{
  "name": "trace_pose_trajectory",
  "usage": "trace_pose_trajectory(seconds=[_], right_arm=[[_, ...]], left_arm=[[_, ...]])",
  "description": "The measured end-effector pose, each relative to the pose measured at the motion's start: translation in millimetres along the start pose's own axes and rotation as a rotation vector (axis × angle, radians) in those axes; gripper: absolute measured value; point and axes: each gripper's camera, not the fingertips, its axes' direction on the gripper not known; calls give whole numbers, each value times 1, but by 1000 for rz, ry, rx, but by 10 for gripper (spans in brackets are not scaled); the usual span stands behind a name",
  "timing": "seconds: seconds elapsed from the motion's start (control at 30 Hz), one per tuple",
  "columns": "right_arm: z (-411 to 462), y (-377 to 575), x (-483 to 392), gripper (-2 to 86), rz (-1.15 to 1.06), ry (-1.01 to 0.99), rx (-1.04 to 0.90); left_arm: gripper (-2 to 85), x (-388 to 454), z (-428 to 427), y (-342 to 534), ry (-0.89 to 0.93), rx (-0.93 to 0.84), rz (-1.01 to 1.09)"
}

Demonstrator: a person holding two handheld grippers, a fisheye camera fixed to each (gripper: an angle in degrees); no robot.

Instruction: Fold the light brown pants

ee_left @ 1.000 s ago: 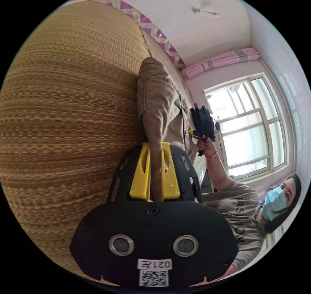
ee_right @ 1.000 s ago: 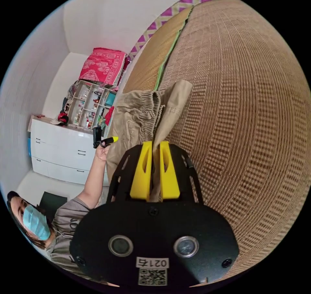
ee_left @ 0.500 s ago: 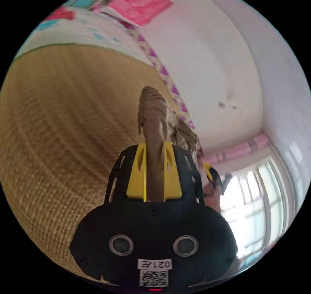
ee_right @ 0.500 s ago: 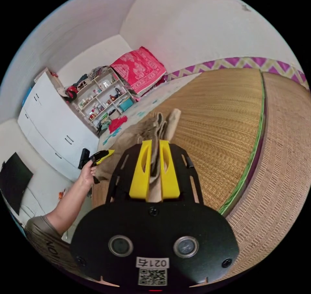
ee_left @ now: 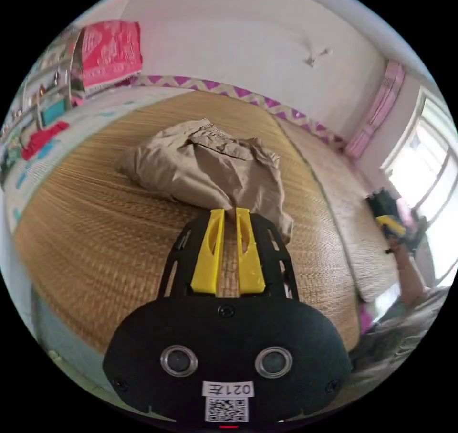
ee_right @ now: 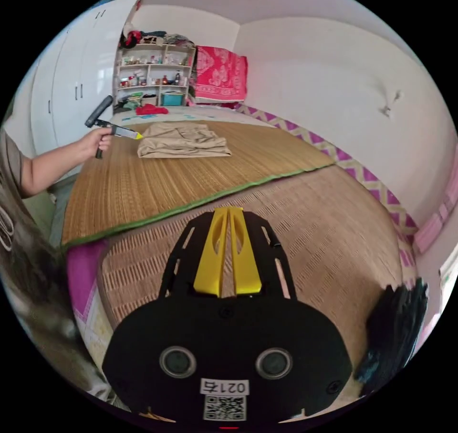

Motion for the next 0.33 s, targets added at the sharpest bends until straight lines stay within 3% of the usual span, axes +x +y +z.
trace_pose_trajectory(seconds=[0.07, 0.13, 0.2, 0.27, 0.33], right_arm=[[-36, 35, 18, 52, 64, 10, -32], [-68, 68, 41, 75, 161, -23, -57], [-108, 109, 65, 82, 254, -37, -72], [-136, 136, 78, 76, 306, -21, -64], [-164, 157, 89, 68, 339, -6, -35]], left_arm=[[3, 31, -52, 21, -354, 176, -173], [-4, 43, -93, 41, -503, 364, -316], [-7, 58, -108, 34, -333, 363, -236], [-8, 94, -92, 7, 8, 258, -103], [-9, 126, -64, -15, 163, 174, -21]])
